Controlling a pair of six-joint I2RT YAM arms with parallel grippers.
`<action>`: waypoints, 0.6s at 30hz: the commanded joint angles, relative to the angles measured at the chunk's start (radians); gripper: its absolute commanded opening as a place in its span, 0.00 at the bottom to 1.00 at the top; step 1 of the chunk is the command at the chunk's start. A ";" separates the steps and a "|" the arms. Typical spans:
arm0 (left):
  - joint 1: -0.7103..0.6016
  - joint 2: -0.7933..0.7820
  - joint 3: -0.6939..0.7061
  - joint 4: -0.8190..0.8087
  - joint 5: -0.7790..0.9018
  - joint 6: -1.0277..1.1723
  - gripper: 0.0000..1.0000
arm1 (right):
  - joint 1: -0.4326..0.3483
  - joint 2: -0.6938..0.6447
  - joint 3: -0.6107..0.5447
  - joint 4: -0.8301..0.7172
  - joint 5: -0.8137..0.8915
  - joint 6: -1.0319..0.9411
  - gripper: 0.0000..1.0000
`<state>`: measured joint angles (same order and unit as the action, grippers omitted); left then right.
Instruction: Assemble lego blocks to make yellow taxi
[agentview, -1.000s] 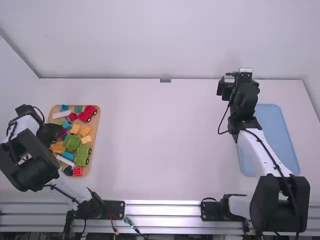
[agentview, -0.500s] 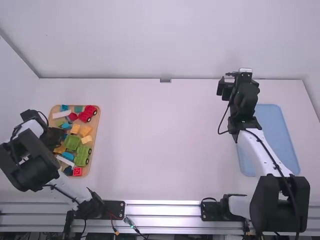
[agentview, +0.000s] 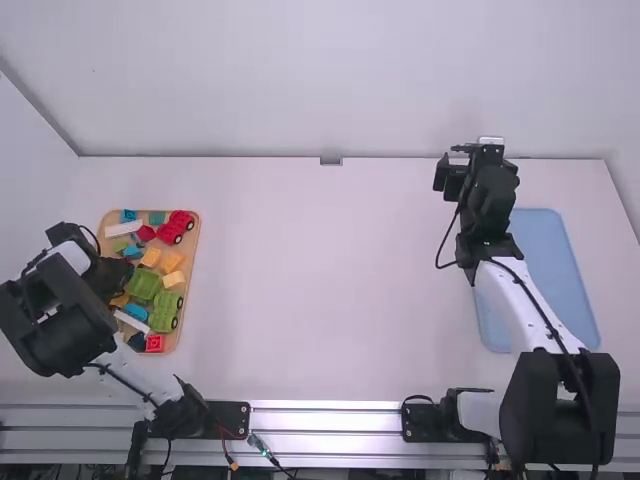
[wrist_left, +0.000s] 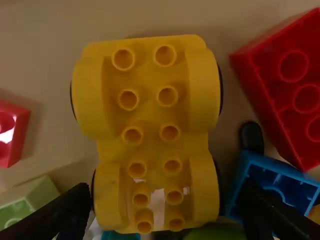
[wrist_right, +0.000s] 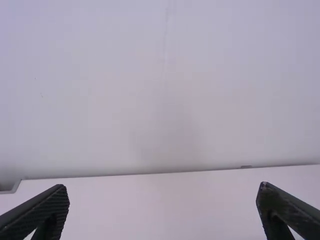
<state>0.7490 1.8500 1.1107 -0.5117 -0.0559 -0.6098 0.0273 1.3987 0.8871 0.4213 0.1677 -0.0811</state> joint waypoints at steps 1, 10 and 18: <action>-0.003 0.021 -0.028 0.011 -0.012 0.008 0.78 | 0.006 0.008 0.043 0.001 0.011 0.003 0.99; -0.003 0.025 -0.072 0.079 -0.012 0.030 0.76 | 0.006 0.008 0.043 0.006 0.011 0.003 0.99; -0.003 0.025 0.056 -0.063 -0.014 0.030 0.80 | 0.007 0.008 0.043 0.009 0.012 0.003 0.99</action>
<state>0.7486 1.8526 1.1210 -0.5499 -0.0563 -0.5968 0.0280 1.3987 0.8875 0.4248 0.1677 -0.0803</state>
